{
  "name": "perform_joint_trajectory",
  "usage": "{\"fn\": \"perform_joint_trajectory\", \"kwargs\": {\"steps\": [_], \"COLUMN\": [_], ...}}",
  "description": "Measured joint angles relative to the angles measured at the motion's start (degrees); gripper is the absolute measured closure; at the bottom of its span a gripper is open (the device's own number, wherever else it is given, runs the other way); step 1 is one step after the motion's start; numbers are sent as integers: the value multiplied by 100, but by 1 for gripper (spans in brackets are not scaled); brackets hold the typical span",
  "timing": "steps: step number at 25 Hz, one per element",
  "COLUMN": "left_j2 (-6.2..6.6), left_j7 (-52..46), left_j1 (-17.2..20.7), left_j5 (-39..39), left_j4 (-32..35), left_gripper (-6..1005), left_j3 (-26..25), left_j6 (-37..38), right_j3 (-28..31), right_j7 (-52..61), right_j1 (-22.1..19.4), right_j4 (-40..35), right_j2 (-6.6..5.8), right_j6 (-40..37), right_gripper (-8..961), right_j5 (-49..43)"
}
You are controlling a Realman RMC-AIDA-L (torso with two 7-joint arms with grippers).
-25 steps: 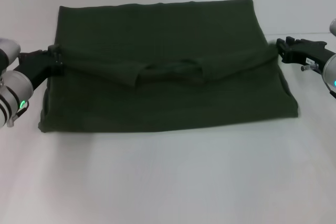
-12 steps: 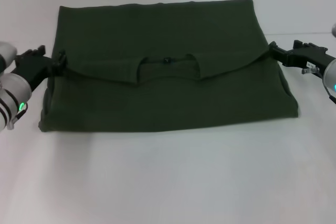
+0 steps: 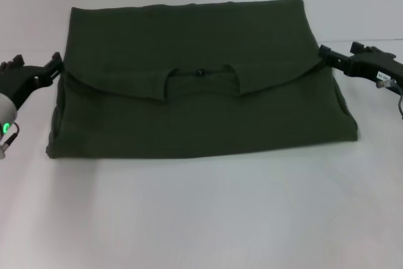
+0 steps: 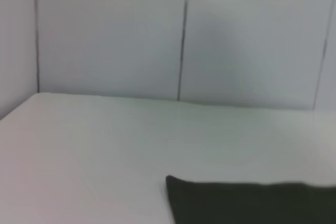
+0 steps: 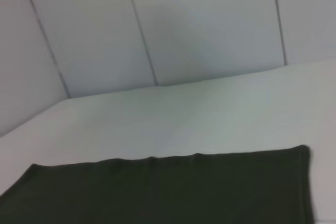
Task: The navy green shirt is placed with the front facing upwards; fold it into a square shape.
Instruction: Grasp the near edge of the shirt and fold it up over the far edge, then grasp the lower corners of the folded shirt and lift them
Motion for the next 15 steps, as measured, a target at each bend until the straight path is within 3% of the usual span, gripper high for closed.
{"fn": "perform_joint_trajectory", "kwargs": {"steps": [9, 10, 15], "left_j2": [-53, -91, -166], "left_j7": [-657, -663, -582], "left_j1": [390, 497, 631], "left_j5": [-263, -281, -283], "left_j4": [137, 138, 148], "left_gripper": [154, 146, 151], "left_j3": [25, 29, 55], "left_j6": [1141, 1542, 2005], "right_j3": [-43, -40, -61], "right_j7": [350, 386, 182], "right_j1": [-245, -270, -426], "right_j4": [-63, -63, -37], "right_j2": [6, 6, 6], "right_j6": [-542, -600, -992], "right_gripper": [29, 29, 30], "right_j5": [27, 33, 314]}}
